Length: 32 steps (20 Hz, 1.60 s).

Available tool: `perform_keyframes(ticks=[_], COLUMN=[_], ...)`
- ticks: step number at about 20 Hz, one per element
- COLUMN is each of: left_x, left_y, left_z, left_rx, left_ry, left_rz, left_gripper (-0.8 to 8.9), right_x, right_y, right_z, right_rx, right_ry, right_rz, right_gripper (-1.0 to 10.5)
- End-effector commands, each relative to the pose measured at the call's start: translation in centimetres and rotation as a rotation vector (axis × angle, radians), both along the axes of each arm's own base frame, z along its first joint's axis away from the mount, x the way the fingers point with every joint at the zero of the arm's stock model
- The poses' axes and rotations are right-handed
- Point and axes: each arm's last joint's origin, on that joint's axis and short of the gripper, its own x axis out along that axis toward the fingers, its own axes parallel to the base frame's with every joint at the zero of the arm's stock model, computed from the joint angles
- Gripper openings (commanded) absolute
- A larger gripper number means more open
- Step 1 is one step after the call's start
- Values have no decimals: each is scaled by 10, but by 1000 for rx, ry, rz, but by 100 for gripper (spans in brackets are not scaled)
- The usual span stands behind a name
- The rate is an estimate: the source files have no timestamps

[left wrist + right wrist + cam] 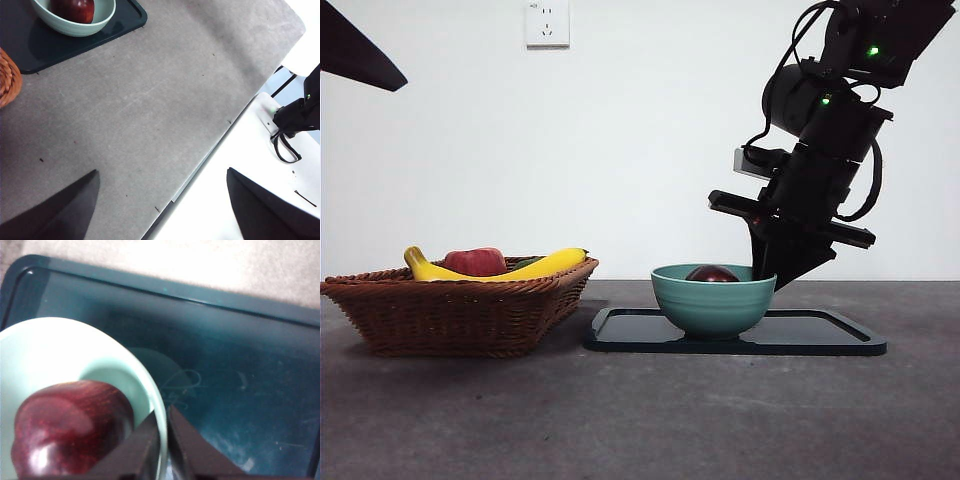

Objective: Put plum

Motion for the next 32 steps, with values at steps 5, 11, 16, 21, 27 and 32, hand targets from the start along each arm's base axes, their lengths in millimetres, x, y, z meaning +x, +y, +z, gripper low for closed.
perform_keyframes(ticks=[5, 11, 16, 21, 27, 32], left_x=[0, 0, 1, 1, 1, 1], left_y=[-1, -1, -1, -2, -2, -2], left_z=[3, 3, 3, 4, 4, 4], left_rx=[-10, -10, -12, -19, -19, -19], left_ry=[-12, -13, -16, -25, -22, -22], left_rz=[-6, -7, -6, -6, -4, -4], left_gripper=[404, 404, 404, 404, 404, 404], right_x=[-3, -79, -174, -230, -262, -266], right_y=[0, -24, -46, -61, -68, -70], right_z=[23, 141, 175, 154, 112, 102], right_rx=[28, 71, 102, 142, 267, 278], right_ry=[-39, -271, -356, -383, -266, -247], right_rz=[7, 79, 160, 194, 276, 288], right_gripper=[207, 207, 207, 207, 207, 207])
